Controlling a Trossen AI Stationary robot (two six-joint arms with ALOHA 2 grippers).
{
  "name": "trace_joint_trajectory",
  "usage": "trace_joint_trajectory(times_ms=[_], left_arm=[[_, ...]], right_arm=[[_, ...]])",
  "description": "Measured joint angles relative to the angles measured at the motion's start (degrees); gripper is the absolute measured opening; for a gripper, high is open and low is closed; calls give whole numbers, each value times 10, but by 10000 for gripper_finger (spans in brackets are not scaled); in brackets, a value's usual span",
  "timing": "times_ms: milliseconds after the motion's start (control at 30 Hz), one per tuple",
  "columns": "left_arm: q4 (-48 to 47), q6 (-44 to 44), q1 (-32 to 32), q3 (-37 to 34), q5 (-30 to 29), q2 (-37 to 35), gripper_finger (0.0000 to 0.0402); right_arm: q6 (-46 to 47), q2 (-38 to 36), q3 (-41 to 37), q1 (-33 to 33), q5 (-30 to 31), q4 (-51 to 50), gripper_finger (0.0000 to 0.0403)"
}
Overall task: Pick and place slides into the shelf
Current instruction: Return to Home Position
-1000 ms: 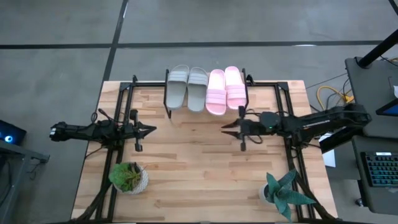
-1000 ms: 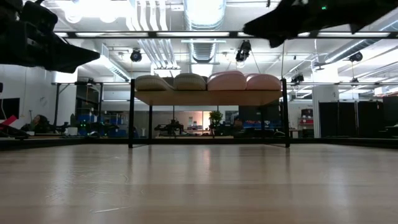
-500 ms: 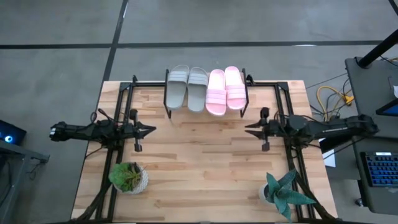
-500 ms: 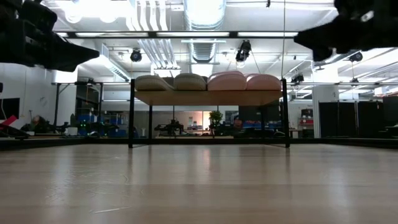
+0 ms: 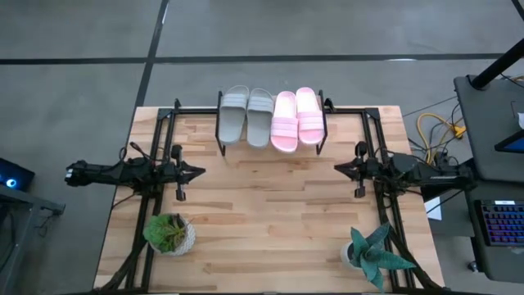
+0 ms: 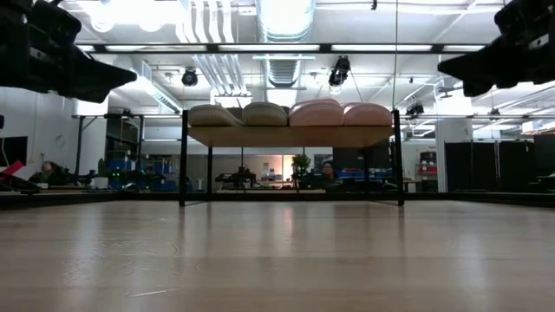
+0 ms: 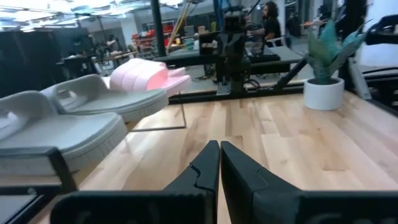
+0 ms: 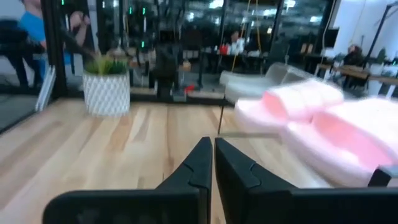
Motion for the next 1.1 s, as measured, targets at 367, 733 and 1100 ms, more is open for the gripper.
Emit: trace_joint_trajectory(times_ms=[367, 733, 1100], left_arm=[[1, -31, 0, 1, 68, 0, 0], [25, -39, 0, -18, 116, -1, 0], [55, -9, 0, -32, 123, 5, 0]], right_arm=[[24, 2, -17, 0, -1, -26, 8], [31, 4, -17, 0, -16, -23, 8], [16, 5, -17, 0, -46, -16, 8]])
